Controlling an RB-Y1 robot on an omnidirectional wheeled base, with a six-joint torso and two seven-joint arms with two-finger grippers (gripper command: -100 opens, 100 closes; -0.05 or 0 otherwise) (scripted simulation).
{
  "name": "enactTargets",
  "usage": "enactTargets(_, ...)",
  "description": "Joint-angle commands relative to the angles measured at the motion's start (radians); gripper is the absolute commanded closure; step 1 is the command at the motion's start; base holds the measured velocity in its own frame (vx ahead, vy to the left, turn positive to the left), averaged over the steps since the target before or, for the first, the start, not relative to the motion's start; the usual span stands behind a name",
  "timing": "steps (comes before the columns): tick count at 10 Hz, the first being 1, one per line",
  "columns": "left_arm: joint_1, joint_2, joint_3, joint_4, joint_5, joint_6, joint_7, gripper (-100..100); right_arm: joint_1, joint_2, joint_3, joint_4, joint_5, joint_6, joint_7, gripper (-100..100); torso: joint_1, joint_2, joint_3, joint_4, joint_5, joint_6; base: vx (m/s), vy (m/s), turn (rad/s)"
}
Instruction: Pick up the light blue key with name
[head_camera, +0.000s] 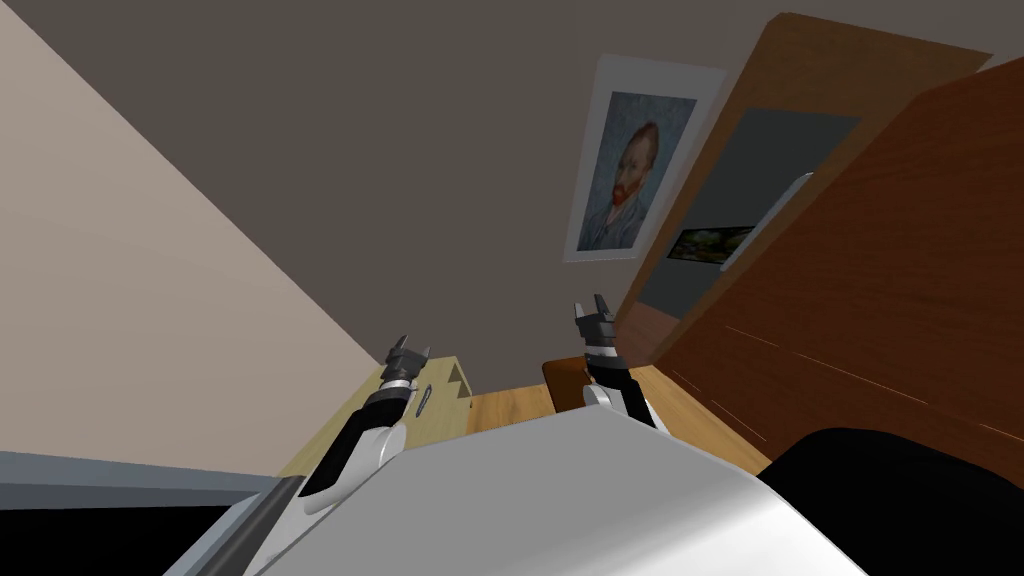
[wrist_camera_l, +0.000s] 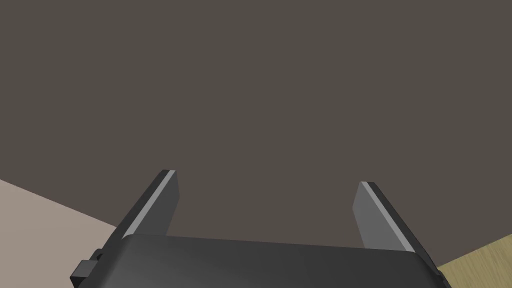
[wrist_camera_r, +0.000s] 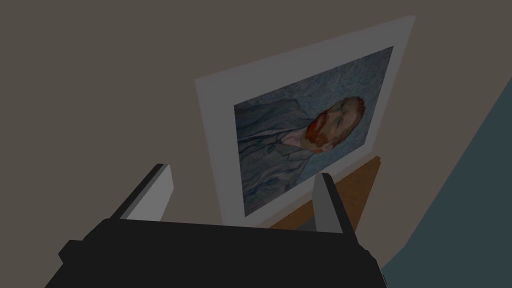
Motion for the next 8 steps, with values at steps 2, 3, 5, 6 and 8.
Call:
enactTargets(2, -0.006, 0.003, 0.02, 0.025, 0.024, 0.07, 0.043, -100, 0.0, 0.0, 0.0, 0.0, 0.0, 0.0, 0.0, 0, 0.0, 0.001, 0.0, 0.0, 0.0, 0.0, 0.045, 0.0, 0.03)
enactTargets(3, -0.006, 0.003, 0.02, 0.025, 0.024, 0.07, 0.043, -100, 0.0, 0.0, 0.0, 0.0, 0.0, 0.0, 0.0, 0, 0.001, 0.001, 0.0, 0.0, 0.0, 0.0, 0.037, 0.0, 0.019)
enactTargets(5, -0.013, 0.007, 0.045, 0.064, 0.058, 0.137, 0.1, -100, 0.0, 0.0, 0.0, 0.0, 0.0, 0.0, 0.0, 0, 0.0, 0.001, 0.0, 0.0, 0.0, 0.0, 0.056, 0.0, 0.041)
enactTargets(6, -0.013, 0.007, 0.045, 0.064, 0.058, 0.153, 0.1, -100, 0.0, 0.0, 0.0, 0.0, 0.0, 0.0, 0.0, 0, 0.001, 0.0, 0.0, 0.0, 0.0, 0.0, 0.054, 0.002, 0.019)
enactTargets(8, -0.016, 0.009, 0.057, 0.085, 0.076, 0.195, 0.129, -100, 0.0, 0.0, 0.0, 0.0, 0.0, 0.0, 0.0, 0, 0.001, 0.0, 0.0, 0.0, 0.0, 0.0, 0.041, 0.004, 0.017)
